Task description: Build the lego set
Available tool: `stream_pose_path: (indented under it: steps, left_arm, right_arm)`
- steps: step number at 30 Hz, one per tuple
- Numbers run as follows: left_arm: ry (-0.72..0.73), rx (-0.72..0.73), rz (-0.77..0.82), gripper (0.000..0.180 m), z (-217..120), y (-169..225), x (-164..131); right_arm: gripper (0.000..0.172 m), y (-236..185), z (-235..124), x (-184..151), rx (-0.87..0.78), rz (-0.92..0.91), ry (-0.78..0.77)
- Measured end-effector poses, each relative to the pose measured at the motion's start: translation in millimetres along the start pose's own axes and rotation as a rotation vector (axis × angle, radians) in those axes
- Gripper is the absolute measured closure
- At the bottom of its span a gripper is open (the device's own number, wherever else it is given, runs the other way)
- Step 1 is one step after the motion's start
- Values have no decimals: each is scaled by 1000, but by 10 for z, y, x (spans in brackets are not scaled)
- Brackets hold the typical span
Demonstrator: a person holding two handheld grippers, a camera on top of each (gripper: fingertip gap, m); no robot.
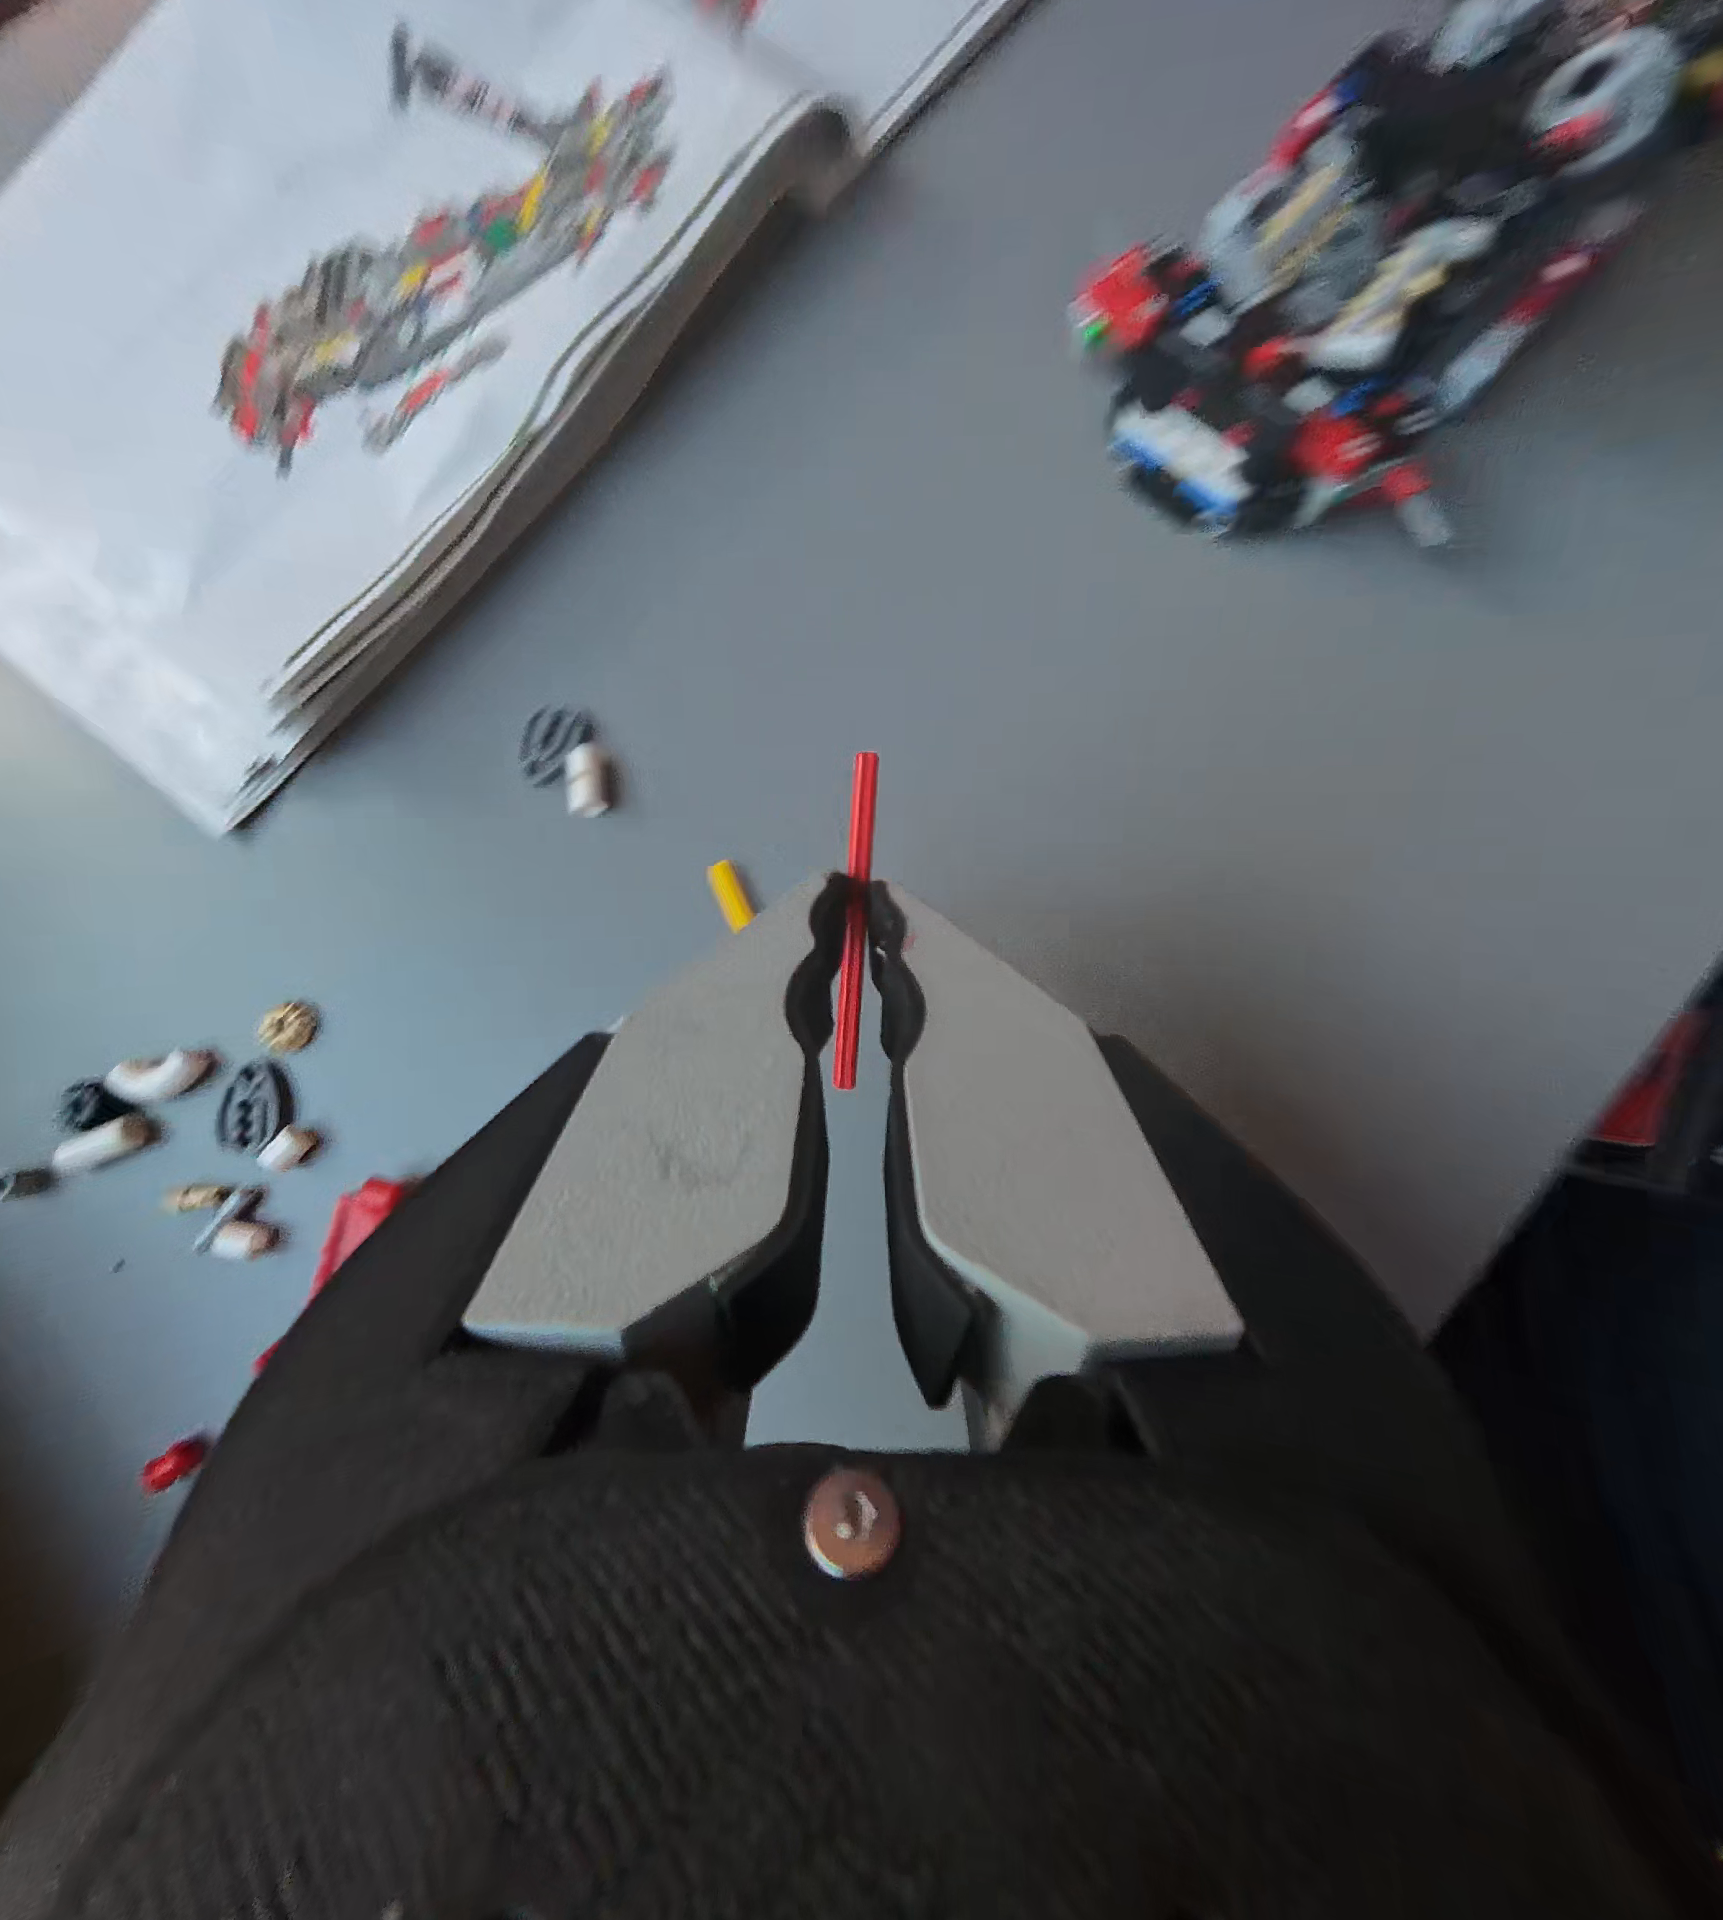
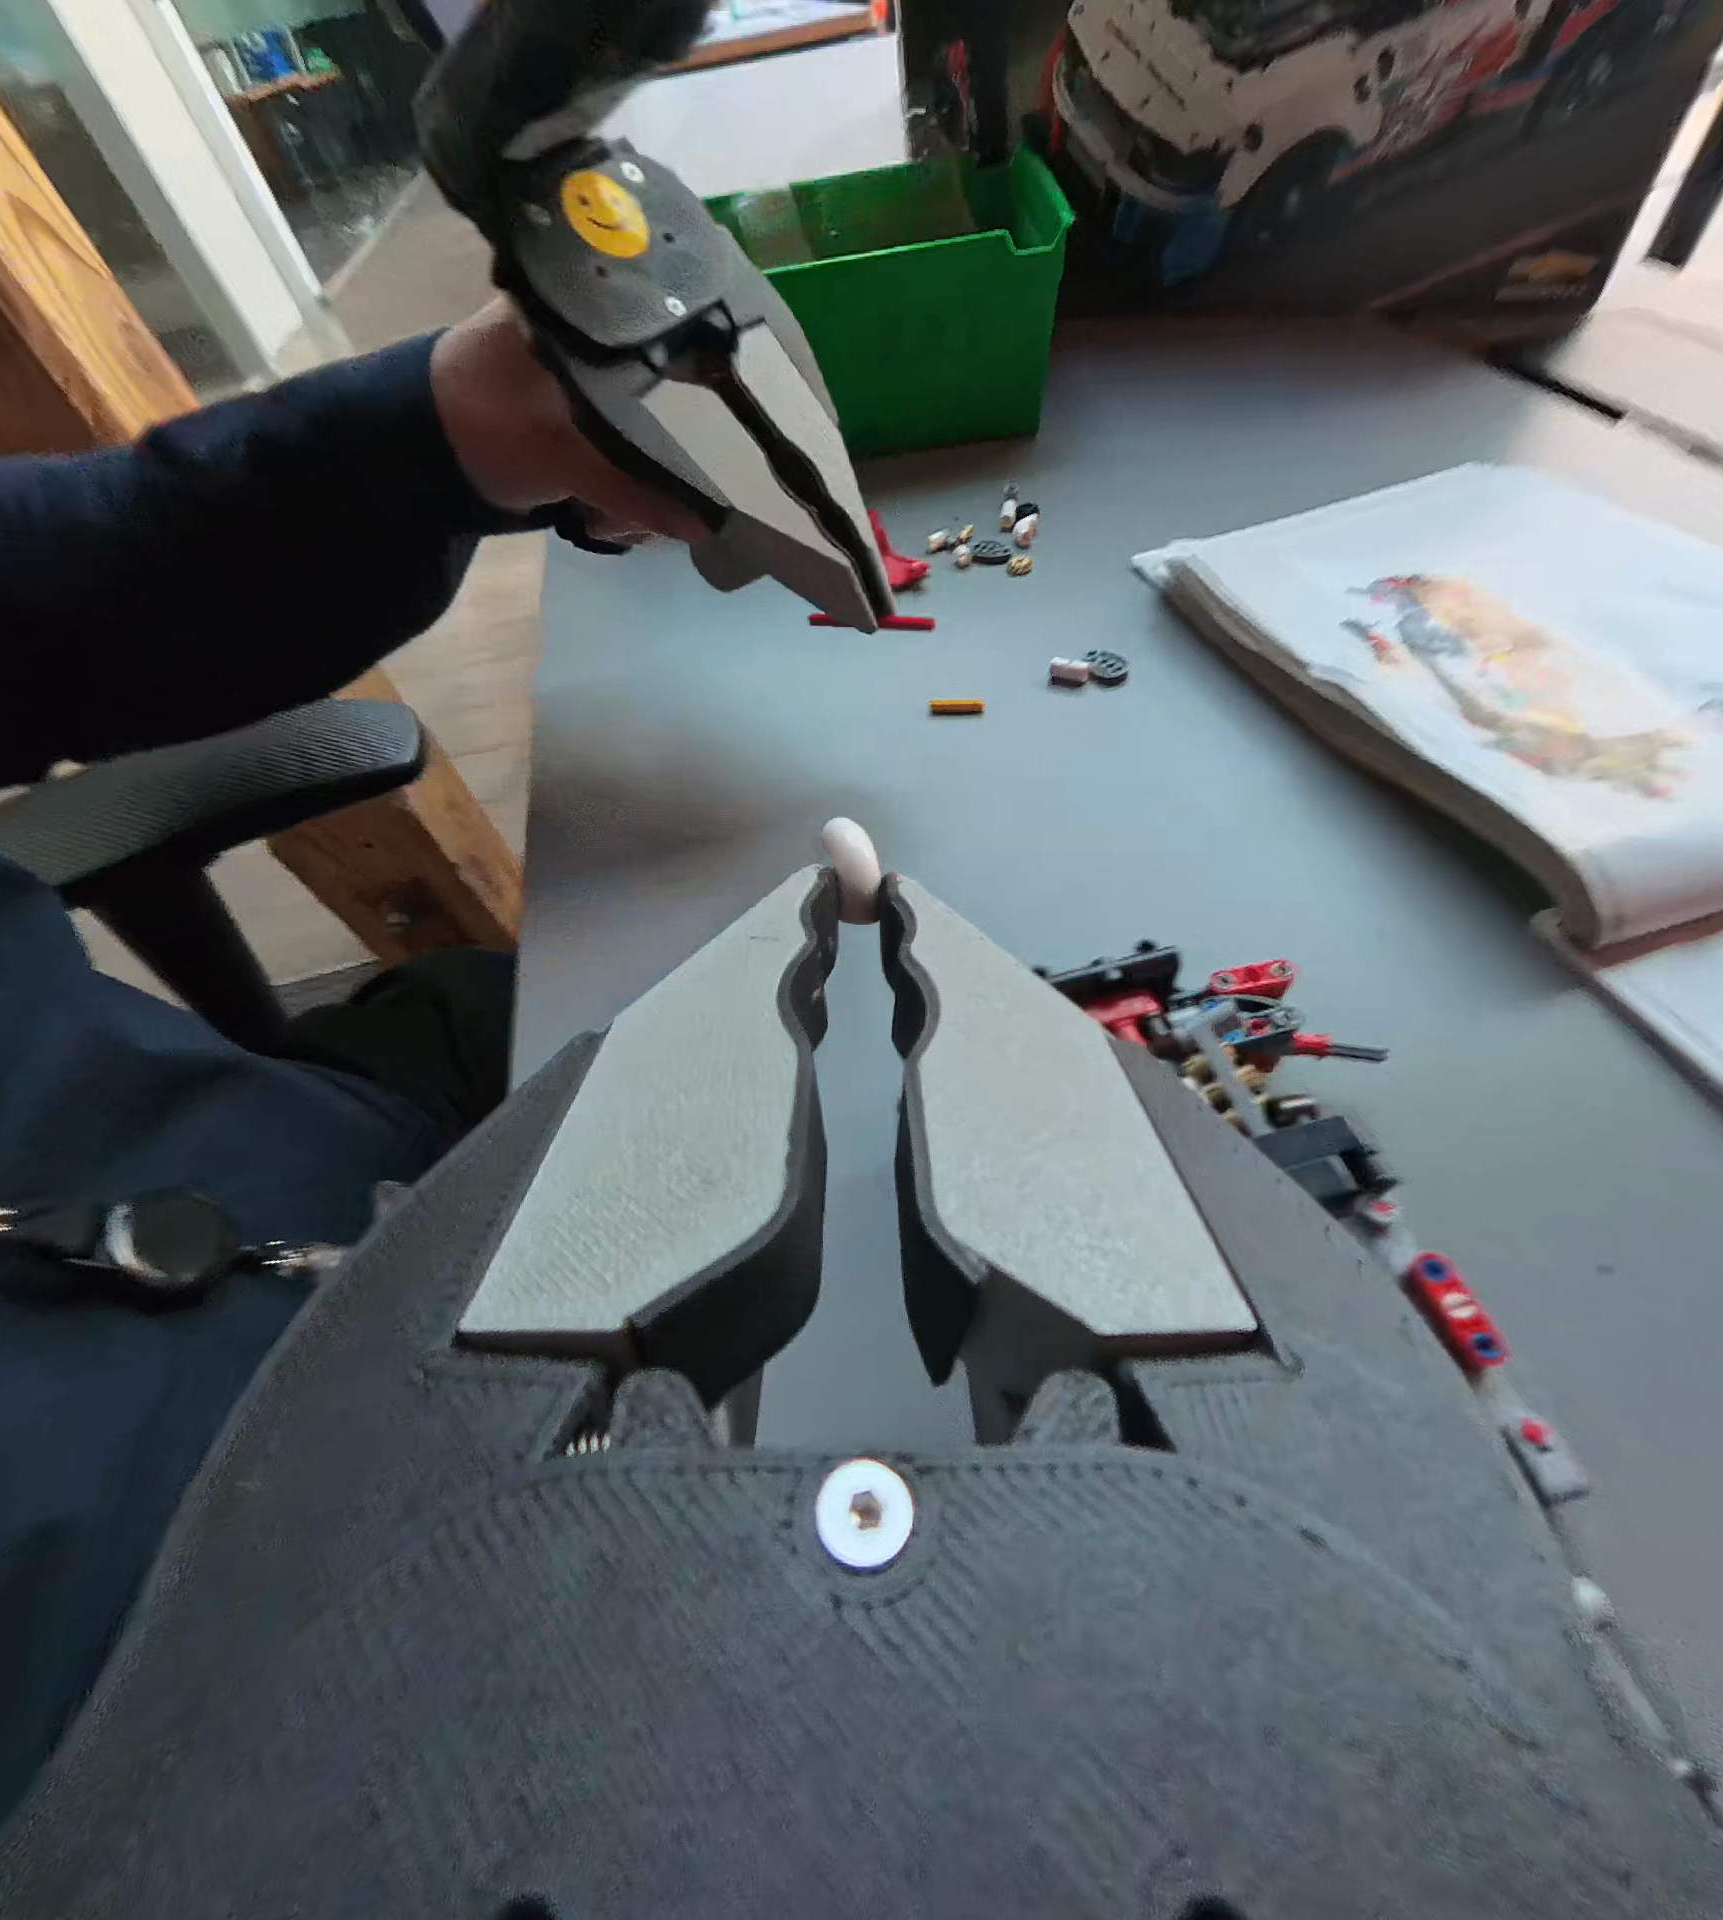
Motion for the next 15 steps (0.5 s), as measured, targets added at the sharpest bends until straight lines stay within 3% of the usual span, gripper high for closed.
stream_pose_path:
  steps: [3, 8, 12, 15]
  left_arm:
    - [54, -98, 103, 180, 176, 534, 76]
    - [-80, -255, 176, 179, 604, 1027, -53]
    - [12, -466, 161, 180, 743, 1373, 28]
    - [-56, -396, 268, 179, 924, 1454, -7]
  right_arm:
    - [167, -49, -50, -72, 99, 149, -45]
    - [167, -153, -236, -277, 186, 326, -144]
    - [167, -318, -407, -513, 189, 484, -207]
    - [167, -458, -538, -684, 152, 558, -219]
Point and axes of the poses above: each gripper's, where its closed fingertips meet, z out along the fingers, x out of its top, y = z × x across the jaws, the point moved 10 cm from there along -z, back along the fingers, and after that the axes turned 13 degrees about -x, right-handed, at the moved point
